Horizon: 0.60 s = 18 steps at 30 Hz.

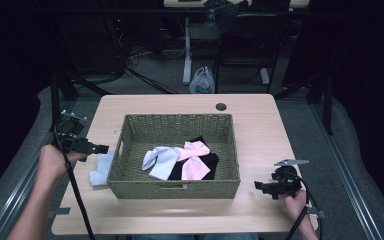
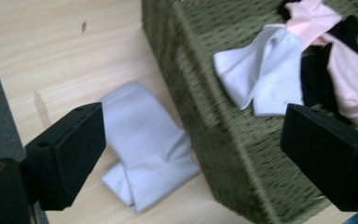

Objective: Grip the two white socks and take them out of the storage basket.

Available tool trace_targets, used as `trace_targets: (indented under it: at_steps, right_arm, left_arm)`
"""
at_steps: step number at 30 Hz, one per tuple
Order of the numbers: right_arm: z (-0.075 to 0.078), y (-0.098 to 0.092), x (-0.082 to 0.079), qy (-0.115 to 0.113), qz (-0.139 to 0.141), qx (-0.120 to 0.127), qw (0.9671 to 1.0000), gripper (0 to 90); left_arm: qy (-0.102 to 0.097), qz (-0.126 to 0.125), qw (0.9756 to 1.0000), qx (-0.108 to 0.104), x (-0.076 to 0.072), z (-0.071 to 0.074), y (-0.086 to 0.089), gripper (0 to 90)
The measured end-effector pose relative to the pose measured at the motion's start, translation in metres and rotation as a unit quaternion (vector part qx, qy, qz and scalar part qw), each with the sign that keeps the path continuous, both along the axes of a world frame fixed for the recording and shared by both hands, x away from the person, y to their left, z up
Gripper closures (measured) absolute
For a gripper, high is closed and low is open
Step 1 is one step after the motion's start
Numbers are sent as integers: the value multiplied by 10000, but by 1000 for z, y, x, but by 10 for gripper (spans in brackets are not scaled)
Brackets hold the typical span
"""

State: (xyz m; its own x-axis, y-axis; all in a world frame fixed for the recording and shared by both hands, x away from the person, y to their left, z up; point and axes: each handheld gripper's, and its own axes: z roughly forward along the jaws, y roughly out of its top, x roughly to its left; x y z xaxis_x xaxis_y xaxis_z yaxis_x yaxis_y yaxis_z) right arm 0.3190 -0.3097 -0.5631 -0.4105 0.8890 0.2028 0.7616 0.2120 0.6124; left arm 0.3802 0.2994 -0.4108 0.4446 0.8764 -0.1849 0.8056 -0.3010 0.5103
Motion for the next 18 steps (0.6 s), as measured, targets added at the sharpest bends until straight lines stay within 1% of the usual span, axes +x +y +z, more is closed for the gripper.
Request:
trace_targets:
  at_steps: [1, 3, 4, 6, 9, 10, 11, 13, 14, 15, 16, 17, 18]
  right_arm:
    - [0, 0, 0, 2, 0, -1, 10000, 146]
    - [0, 0, 0, 16, 4, 21, 10000, 147]
    - [0, 0, 0, 23, 19, 10, 10000, 146]
    - [-1, 0, 0, 27, 28, 18, 10000, 147]
    - [0, 0, 0, 35, 38, 14, 10000, 146]
    - [0, 0, 0, 32, 33, 19, 10000, 146]
    - [0, 0, 0, 27, 15, 18, 10000, 146]
    - [-1, 0, 0, 34, 39, 23, 10000, 146]
    - [-1, 0, 0, 42, 46, 17, 10000, 146]
    - [-1, 0, 0, 64, 54, 12, 10000, 146]
    - [-1, 0, 0, 64, 54, 12, 10000, 146]
    - [-2, 2, 0, 99, 68, 0, 9999, 147]
    - [-2, 2, 0, 103, 75, -13, 9999, 147]
  left_arm:
    - [-63, -71, 10000, -7, 0, 4, -4, 56]
    - [-67, -225, 9997, -28, 1, 9, -12, 37]
    - [-106, -316, 9994, -31, 2, 13, -17, 33]
    - [-124, -364, 9993, -14, 2, 14, -20, 21]
    - [-211, -556, 9982, 41, 7, 20, -36, 14]
    - [-211, -556, 9982, 41, 7, 20, -36, 9]
    - [-249, -605, 9979, 36, 9, 21, -42, 4]
    - [-312, -657, 9973, 23, 12, 23, -49, 4]
    - [-312, -657, 9973, 23, 12, 23, -49, 3]
    - [-374, -720, 9967, -16, 14, 24, -56, 3]
    - [-374, -720, 9967, -16, 14, 24, -56, 3]
    - [-425, -742, 9963, -11, 16, 24, -63, 2]
    - [-425, -742, 9963, -11, 16, 24, -63, 2]
